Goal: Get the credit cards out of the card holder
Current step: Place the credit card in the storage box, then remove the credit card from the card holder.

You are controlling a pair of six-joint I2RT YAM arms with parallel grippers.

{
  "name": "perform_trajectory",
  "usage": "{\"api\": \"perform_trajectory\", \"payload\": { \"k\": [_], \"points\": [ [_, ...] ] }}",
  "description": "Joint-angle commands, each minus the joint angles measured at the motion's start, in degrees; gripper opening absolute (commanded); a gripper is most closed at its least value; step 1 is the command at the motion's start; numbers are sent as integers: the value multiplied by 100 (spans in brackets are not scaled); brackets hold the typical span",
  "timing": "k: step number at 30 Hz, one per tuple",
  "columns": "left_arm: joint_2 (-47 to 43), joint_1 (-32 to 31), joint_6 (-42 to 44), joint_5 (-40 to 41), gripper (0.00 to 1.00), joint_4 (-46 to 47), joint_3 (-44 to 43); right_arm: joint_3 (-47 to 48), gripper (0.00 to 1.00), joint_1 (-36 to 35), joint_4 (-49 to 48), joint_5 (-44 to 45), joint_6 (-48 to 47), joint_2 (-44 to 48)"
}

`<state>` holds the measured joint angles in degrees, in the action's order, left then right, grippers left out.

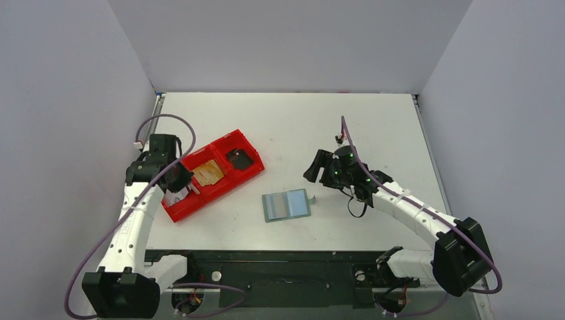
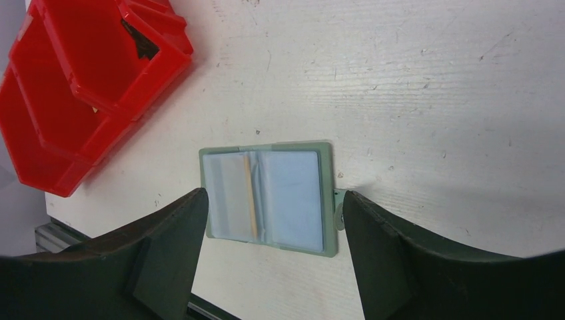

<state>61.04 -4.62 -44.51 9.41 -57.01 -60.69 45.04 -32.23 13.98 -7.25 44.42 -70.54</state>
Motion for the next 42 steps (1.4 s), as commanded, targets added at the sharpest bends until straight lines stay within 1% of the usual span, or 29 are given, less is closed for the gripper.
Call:
{"api": "perform_trajectory", "payload": {
  "k": [1, 3, 9, 14, 19, 20, 22, 23, 24, 25, 26, 27, 29, 35, 42],
  "points": [
    [311, 566, 586, 618, 0, -162, 0, 163, 70, -13, -244, 116, -94, -120],
    [617, 700, 672, 900, 0, -23, -27, 111, 70, -25, -316, 100, -94, -123],
    [1538, 953, 886, 1341, 0, 342, -109, 88, 69, -5, -296, 74, -138, -130],
    [2078, 1104, 1120, 1395, 0, 742, -125, 94, 69, 31, -238, 224, -130, -48],
    [2513, 1292, 1249, 992, 0, 1069, -171, 198, 69, 39, -149, 284, -167, -88],
    [2551, 1290, 1273, 957, 1, 1129, -176, 244, 69, 41, -123, 293, -173, -98],
    [2642, 1290, 1279, 934, 8, 1203, -173, 280, 69, 40, -75, 295, -181, -146],
    [2668, 1289, 1274, 933, 14, 1216, -168, 288, 69, 41, -69, 301, -180, -173],
    [2716, 1289, 1257, 932, 17, 1238, -161, 298, 69, 41, -55, 302, -176, -185],
    [2732, 1291, 1250, 936, 23, 1255, -136, 309, 69, 37, -45, 294, -168, -216],
    [2745, 1290, 1223, 954, 26, 1285, -114, 320, 69, 39, -29, 289, -161, -228],
    [2742, 1289, 1215, 965, 33, 1300, -76, 339, 69, 41, -15, 275, -151, -257],
    [2689, 1293, 1155, 972, 39, 1341, -29, 356, 69, 21, 17, 287, -127, -273],
    [2255, 1232, 1103, 814, 46, 1360, -16, 478, 69, -151, 162, 489, -94, -390],
    [1464, 1122, 1309, 526, 49, 1360, 22, 777, 69, -392, 377, 629, 88, -756]
  ]
}}
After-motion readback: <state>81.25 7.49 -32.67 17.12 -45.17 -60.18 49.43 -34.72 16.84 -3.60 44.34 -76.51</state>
